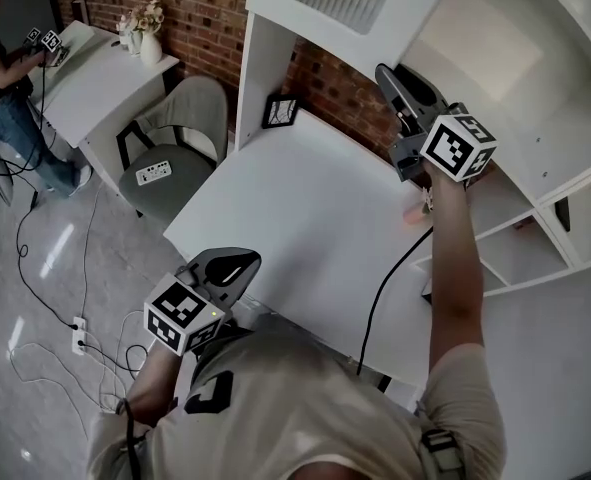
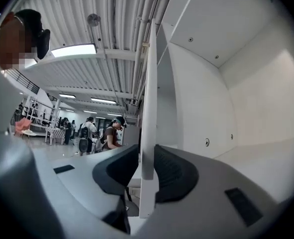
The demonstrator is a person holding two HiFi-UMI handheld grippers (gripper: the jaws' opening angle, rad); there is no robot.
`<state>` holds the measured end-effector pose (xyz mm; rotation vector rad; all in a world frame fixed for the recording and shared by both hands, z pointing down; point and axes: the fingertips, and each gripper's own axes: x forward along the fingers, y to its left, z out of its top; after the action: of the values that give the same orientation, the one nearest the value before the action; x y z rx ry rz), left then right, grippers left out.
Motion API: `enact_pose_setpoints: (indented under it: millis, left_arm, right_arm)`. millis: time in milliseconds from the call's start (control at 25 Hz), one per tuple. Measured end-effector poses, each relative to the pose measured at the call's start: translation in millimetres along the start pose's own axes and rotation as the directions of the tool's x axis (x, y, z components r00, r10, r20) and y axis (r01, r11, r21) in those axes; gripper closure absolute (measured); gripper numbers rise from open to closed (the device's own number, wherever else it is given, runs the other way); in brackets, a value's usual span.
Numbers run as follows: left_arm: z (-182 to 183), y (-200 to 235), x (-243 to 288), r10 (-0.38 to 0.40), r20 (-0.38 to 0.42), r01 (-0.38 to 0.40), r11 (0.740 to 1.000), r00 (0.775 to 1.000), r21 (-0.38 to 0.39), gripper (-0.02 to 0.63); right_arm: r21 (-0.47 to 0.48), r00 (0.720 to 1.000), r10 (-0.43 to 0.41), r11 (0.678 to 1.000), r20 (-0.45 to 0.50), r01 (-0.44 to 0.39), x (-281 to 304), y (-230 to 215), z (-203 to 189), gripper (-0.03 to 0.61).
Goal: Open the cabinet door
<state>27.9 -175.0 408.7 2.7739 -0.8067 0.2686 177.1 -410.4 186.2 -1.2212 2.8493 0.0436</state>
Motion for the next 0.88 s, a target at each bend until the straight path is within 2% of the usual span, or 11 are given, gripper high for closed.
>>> enact_pose_setpoints:
  millis: [160, 360, 480, 600, 640, 720, 880]
  left_arm:
    - [0.0, 1.0, -0.2, -0.010, -0.001, 0.010, 1.000, 1.000, 0.005, 0.597]
    - [3.2, 0.9, -1.5, -0.019, 0.004, 0.019, 1.000, 1.000, 0.005, 0.597]
    - [7.5, 0.1, 0.0, -0.024, 0.005, 0.024, 1.000, 1.000, 0.007, 0.597]
    - [8.7, 3.9, -2.7, -0.029, 0.006, 0.029, 1.000, 1.000, 0.007, 0.597]
    - [9.2, 6.4, -5.3, -0.029, 0.008, 0.029, 1.000, 1.000, 0.006, 0.597]
    - [10.9, 11.5, -11.8, -0.025, 0.012, 0.025, 1.000, 1.000, 0.001, 0.597]
    - [14.4, 22.3, -16.9, -0.011, 0.013, 0.011, 1.000, 1.000, 0.000, 0.597]
  right_arm:
    - [-0.022, 1.000, -0.029, 0.999, -0.012, 0.028, 0.2, 0.7, -1.7, 0.477]
    - [-0.019, 0.997, 0.065, 0.998, -0.045, -0.066, -3.7, 26.5, 1.6, 0.491]
    - [-0.062, 0.996, 0.060, 0.996, -0.063, -0.064, -4.4, 34.5, 3.4, 0.483]
    - [-0.036, 0.997, 0.055, 0.998, -0.059, -0.057, -1.8, 34.6, 4.1, 0.485]
    - [-0.024, 0.996, 0.071, 0.997, -0.052, -0.072, 1.5, 38.8, 7.1, 0.481]
    - [-0.015, 0.993, 0.107, 0.994, -0.043, -0.107, 10.7, 49.7, 14.4, 0.427]
    - [-0.056, 0.994, 0.094, 0.994, -0.057, -0.097, 19.1, 49.1, 17.6, 0.425]
